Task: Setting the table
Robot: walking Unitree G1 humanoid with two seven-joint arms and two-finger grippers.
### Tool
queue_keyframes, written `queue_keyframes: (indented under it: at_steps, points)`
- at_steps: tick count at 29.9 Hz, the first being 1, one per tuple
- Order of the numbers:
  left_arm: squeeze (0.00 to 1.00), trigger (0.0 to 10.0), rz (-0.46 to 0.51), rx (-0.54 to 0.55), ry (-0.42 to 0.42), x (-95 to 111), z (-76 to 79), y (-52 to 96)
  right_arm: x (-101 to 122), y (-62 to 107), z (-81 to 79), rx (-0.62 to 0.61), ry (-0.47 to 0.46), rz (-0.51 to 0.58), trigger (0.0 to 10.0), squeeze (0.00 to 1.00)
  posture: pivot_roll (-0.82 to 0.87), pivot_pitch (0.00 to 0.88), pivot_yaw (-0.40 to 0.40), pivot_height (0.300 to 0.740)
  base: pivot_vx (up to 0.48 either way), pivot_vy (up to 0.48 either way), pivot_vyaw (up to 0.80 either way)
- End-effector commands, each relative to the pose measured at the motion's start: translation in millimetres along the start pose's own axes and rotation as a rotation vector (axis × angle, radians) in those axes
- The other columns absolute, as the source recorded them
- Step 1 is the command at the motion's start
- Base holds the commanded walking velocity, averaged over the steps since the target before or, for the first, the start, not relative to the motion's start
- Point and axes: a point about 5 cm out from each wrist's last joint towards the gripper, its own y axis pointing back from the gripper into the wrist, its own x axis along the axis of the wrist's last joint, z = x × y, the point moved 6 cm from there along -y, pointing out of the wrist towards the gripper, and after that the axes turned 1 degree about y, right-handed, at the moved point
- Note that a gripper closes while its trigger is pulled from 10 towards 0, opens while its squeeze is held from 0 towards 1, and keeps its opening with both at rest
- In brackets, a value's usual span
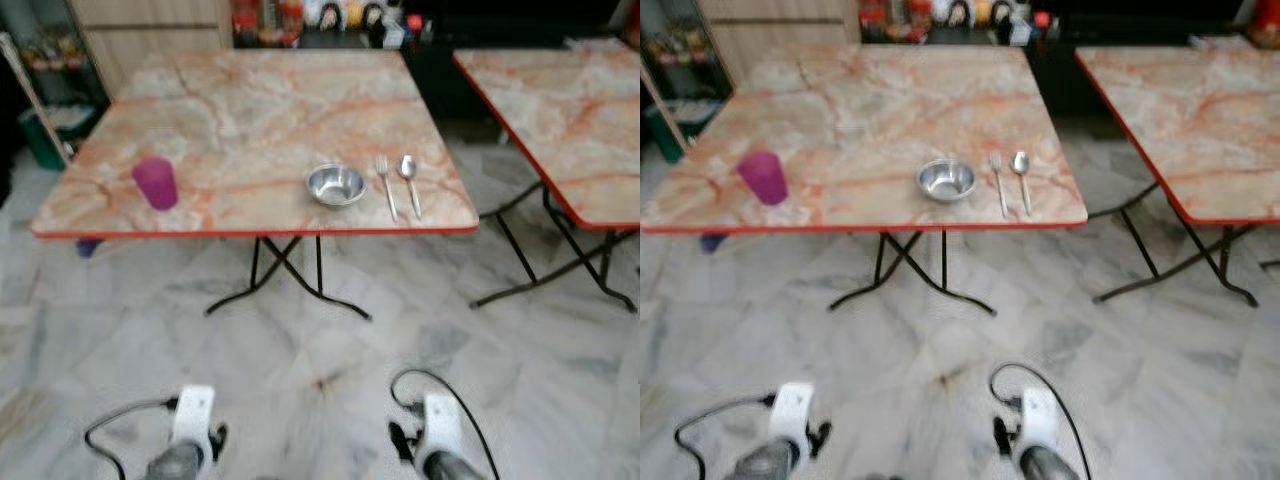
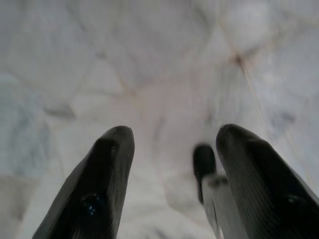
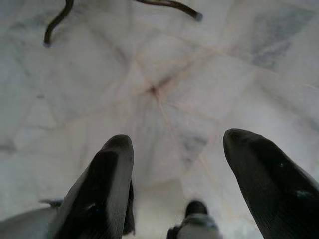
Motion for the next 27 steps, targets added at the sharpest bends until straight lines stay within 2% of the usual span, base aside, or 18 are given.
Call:
queue_keyframes:
  at_steps: [1, 22, 27]
  points:
    - [0.0, 10.0, -0.02, -0.012, 0.005, -7.4, 6.9, 0.8, -6.7, 3.2, 14.4, -0.036, 0.005, -0.021, 10.0, 0.0, 0.04, 0.12, -0.019, 0.74, 0.416, 0.0, 0.0]
    - [0.0, 10.0, -0.026, -0.009, 0.007, -9.0, 7.7, 0.9, -12.3, 4.4, 15.4, -0.032, 0.012, -0.041, 10.0, 0.0, 0.05, 0.128, -0.025, 0.74, 0.418, 0.0, 0.0]
    - [0.0, 10.0, -0.028, 0.014, 0.002, -9.8, 3.1, 1.3, -11.2, 4.0, 14.9, -0.03, 0.014, -0.04, 10.0, 0.0, 0.05, 0.122, -0.024, 0.74, 0.236, 0.0, 0.0]
